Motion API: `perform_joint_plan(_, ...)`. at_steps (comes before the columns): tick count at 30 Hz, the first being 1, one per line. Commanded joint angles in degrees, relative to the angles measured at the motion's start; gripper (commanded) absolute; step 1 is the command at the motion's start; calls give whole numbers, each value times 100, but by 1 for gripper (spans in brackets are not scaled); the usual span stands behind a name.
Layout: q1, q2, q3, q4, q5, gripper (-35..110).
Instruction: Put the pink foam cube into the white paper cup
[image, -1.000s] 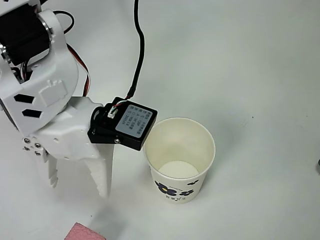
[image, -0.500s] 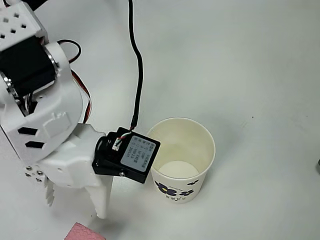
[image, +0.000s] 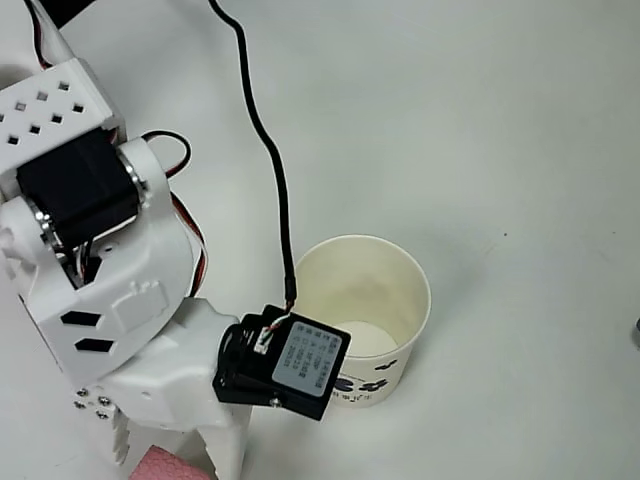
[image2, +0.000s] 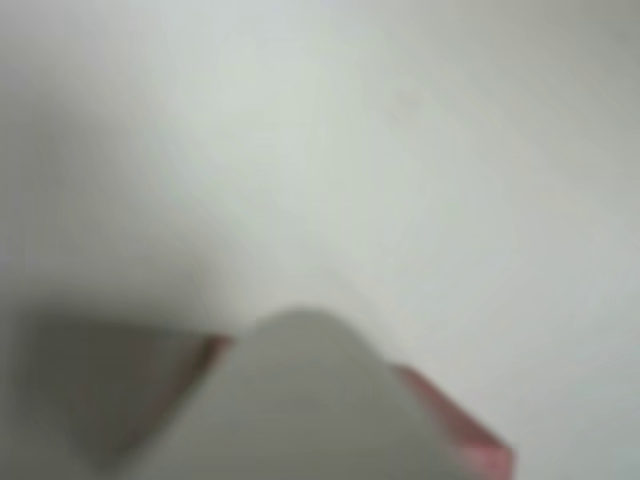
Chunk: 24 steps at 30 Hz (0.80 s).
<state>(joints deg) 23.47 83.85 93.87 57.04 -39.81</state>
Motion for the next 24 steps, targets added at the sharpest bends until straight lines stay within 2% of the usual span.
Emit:
perform_joint_plan(1,114,53,-536,-44,-44,42)
perform_joint_plan(17,220,-545,-712,-44,-132,42)
perform_joint_plan(24,246,-589,-721,-18,-193,27)
